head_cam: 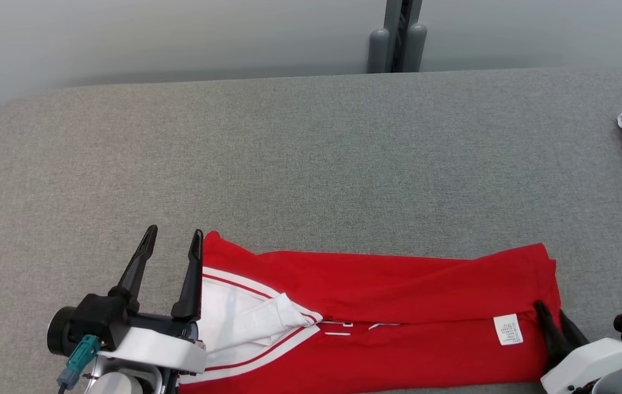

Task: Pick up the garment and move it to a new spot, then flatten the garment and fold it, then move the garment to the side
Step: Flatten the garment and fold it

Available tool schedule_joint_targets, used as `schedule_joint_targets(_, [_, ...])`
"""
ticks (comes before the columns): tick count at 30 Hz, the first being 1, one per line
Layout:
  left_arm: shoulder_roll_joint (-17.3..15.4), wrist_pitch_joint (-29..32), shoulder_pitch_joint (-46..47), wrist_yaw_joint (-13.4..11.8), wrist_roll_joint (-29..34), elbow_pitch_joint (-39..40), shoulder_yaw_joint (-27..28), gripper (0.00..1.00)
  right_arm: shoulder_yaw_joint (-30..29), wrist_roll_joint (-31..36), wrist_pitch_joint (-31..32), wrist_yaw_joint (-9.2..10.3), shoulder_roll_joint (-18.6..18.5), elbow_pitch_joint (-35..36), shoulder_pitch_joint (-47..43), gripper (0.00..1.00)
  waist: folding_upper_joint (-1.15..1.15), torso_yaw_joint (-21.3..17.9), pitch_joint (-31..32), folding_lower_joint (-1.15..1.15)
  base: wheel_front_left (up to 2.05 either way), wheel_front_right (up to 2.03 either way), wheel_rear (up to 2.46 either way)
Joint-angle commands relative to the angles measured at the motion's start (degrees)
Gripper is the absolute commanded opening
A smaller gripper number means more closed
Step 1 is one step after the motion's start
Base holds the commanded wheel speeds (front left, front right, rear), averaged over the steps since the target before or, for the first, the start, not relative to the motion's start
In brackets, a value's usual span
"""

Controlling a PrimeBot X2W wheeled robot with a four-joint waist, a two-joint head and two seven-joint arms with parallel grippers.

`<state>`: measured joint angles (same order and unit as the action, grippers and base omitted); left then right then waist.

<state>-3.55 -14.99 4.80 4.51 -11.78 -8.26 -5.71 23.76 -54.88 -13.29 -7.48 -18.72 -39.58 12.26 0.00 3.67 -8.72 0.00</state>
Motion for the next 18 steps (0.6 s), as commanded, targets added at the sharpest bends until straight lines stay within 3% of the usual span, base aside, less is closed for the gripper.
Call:
schedule_joint_targets(1, [-0.1, -0.2, -0.2, 0.3, 0.8, -0.1, 0.4, 1.00, 1.8, -0.8, 0.9, -0.01, 1.0, -0.4, -0.9, 0.00, 0.00, -0.1, 0.0, 0.00, 0.00, 0.00, 0.00])
schedule_joint_targets(12, [0.3, -0.2, 0.0, 1.0, 1.6, -0.4, 0.8, 1.00, 2.8, -2.8, -1.0, 0.06, -3.9, -0.2, 2.1, 0.00, 0.00, -0.3, 0.1, 0.00, 0.00, 0.00, 0.00])
schedule_joint_targets(18, [0.4, -0.2, 0.6, 1.3, 1.8, -0.5, 1.1, 1.00, 2.6, -4.1, -0.2, 0.05, -9.1, -2.5, 5.0, 0.00, 0.00, -0.3, -0.4, 0.00, 0.00, 0.00, 0.00])
